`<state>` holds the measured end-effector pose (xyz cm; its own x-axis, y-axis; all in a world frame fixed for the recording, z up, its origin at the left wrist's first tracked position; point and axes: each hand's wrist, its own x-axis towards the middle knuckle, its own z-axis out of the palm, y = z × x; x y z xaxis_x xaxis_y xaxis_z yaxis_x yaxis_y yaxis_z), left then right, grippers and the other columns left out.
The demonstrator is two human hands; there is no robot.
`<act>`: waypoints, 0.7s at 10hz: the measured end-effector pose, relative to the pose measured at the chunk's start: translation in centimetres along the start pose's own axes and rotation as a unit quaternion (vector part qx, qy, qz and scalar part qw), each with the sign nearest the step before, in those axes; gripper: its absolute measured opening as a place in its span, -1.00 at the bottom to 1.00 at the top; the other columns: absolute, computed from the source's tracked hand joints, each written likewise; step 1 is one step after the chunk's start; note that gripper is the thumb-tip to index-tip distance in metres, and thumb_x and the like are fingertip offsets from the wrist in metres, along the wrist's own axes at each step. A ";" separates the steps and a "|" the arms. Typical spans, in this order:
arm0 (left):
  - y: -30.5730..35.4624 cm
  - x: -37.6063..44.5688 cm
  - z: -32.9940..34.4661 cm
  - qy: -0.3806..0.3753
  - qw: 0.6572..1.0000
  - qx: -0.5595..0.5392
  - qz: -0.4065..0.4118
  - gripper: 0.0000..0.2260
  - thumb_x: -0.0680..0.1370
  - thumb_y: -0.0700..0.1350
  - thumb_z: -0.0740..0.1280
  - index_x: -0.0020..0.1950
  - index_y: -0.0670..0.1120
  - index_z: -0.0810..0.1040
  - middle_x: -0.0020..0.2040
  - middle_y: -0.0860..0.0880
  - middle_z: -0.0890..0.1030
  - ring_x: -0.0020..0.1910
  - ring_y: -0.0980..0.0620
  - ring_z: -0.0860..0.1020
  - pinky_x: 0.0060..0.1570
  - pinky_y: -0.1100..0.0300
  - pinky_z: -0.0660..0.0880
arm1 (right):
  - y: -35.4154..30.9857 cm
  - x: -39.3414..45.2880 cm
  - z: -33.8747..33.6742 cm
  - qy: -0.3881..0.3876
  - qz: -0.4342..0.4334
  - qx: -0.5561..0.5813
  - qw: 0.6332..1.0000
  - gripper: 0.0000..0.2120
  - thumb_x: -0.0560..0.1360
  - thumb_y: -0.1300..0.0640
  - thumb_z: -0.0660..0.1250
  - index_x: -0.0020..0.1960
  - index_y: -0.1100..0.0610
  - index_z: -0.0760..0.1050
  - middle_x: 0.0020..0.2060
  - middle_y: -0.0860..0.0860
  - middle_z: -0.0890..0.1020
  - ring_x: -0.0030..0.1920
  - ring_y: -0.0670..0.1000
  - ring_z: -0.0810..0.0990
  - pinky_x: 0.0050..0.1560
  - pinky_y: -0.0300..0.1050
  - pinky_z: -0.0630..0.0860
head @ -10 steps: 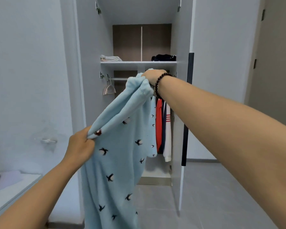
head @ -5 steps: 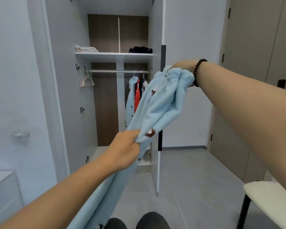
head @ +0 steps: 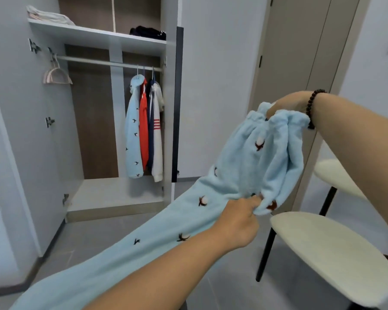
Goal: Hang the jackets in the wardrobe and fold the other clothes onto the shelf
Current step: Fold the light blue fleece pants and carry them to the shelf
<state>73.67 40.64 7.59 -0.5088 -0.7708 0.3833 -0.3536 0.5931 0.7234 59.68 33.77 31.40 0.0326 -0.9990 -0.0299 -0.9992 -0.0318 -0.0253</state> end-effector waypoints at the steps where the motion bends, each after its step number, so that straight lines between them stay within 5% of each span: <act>1: 0.9 0.9 1.8 -0.037 0.998 -0.054 -0.006 -0.58 0.54 -0.43 0.10 0.32 -0.20 0.51 0.23 -0.13 0.58 0.16 0.08 0.48 0.04 0.49 0.36 | 1.7 -0.5 0.6 -0.010 0.014 -0.138 0.990 -0.89 0.56 0.19 0.23 -0.13 0.15 0.45 -0.15 0.09 0.51 -0.15 0.05 0.46 -0.25 -0.22 0.40; 2: 0.3 0.5 2.3 -0.073 0.992 -0.096 -0.022 -0.54 0.52 -0.34 0.14 0.36 -0.01 0.47 0.20 -0.07 0.59 0.06 0.06 0.54 0.02 0.36 0.48 | 1.7 0.9 1.7 0.013 0.125 0.046 0.991 -0.92 0.53 0.11 0.25 -0.13 0.06 0.40 -0.08 0.04 0.56 -0.16 0.01 0.48 -0.20 -0.20 0.39; 3: -2.1 -1.1 0.6 -0.109 0.982 -0.143 -0.065 -0.53 0.49 -0.18 0.24 0.38 0.15 0.42 0.24 0.11 0.57 0.19 0.09 0.54 0.20 0.12 0.51 | -1.9 1.5 3.3 0.005 0.091 -0.013 0.996 -0.82 0.54 0.12 0.25 -0.22 0.02 0.32 -0.18 0.00 0.51 -0.22 -0.01 0.46 -0.19 -0.20 0.40; 4: -5.4 -3.2 -2.7 -0.097 0.975 -0.165 -0.115 -0.50 0.53 -0.16 0.31 0.47 0.08 0.38 0.41 0.16 0.44 0.40 0.19 0.38 0.41 0.14 0.33 | -6.4 2.8 4.8 -0.008 0.022 -0.003 1.000 -0.81 0.56 0.14 0.22 -0.23 0.06 0.33 -0.22 -0.04 0.49 -0.30 -0.08 0.42 -0.28 -0.22 0.34; 5: -8.8 -6.0 -6.9 -0.042 0.967 -0.178 -0.177 -0.55 0.58 -0.26 0.29 0.47 -0.07 0.38 0.43 0.04 0.43 0.39 0.18 0.39 0.37 0.30 0.32 | -11.3 4.1 5.1 -0.003 -0.011 0.009 1.000 -0.87 0.51 0.18 0.27 0.01 0.21 0.51 -0.07 0.12 0.59 -0.08 0.13 0.59 -0.05 -0.05 0.52; 6: -12.2 -9.9 -12.0 0.017 0.957 -0.158 -0.242 -0.61 0.60 -0.33 0.22 0.43 -0.13 0.42 0.37 -0.06 0.50 0.34 0.12 0.45 0.31 0.31 0.38 | -16.1 4.7 5.5 -0.013 -0.070 0.066 0.995 -0.70 0.47 0.22 0.34 0.19 0.28 0.52 0.02 0.18 0.59 0.04 0.18 0.57 0.16 0.01 0.49; 7: -15.5 -14.7 -17.2 0.073 0.941 -0.125 -0.304 -0.63 0.61 -0.34 0.19 0.41 -0.14 0.43 0.32 -0.07 0.54 0.28 0.10 0.51 0.25 0.33 0.42 | -21.0 3.7 6.8 -0.027 -0.113 0.038 0.992 -0.73 0.46 0.17 0.32 0.12 0.29 0.53 0.05 0.21 0.61 0.07 0.24 0.59 0.17 0.15 0.52</act>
<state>100.19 38.77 0.60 -0.1525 -0.9847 -0.0847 -0.3390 -0.0284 0.9404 80.96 30.91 25.02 0.2596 -0.9632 -0.0692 -0.9614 -0.2511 -0.1122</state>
